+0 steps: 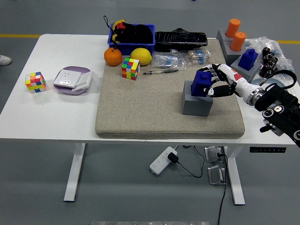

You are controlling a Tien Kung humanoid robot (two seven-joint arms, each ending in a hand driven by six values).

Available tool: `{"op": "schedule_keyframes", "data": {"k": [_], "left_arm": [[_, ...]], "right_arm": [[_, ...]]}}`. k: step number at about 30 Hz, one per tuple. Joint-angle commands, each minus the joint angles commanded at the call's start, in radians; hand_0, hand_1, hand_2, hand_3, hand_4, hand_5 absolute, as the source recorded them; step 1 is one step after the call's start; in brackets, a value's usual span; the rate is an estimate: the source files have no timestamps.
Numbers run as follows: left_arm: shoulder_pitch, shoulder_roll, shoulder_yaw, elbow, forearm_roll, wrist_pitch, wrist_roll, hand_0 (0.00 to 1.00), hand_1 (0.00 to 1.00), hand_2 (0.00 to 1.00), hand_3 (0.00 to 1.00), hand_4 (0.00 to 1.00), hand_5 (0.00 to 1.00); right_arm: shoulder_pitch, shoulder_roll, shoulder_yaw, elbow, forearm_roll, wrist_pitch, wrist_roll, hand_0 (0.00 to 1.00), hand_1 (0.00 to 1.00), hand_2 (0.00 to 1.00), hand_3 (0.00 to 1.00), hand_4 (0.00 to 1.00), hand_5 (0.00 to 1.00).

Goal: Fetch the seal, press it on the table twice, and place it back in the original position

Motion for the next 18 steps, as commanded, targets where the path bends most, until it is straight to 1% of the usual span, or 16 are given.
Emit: {"op": "schedule_keyframes", "data": {"k": [17, 18], "left_arm": [[-0.001, -0.001, 0.001, 0.0, -0.001, 0.0, 0.0, 0.82, 0.799, 0.766, 0.818, 0.779, 0.277], [-0.003, -0.001, 0.0, -0.001, -0.001, 0.0, 0.0, 0.819, 0.8, 0.766, 0.818, 0.779, 0.277]], "right_arm": [[0.011, 0.008, -0.021, -0.003, 0.0, 0.002, -0.008, 0.526, 0.4, 0.384, 0.425, 0.562, 0.002], [0.013, 0.009, -0.021, -0.004, -0.001, 0.001, -0.009, 0.548, 0.442, 0.429, 0.467, 0.543, 0.002]]}}
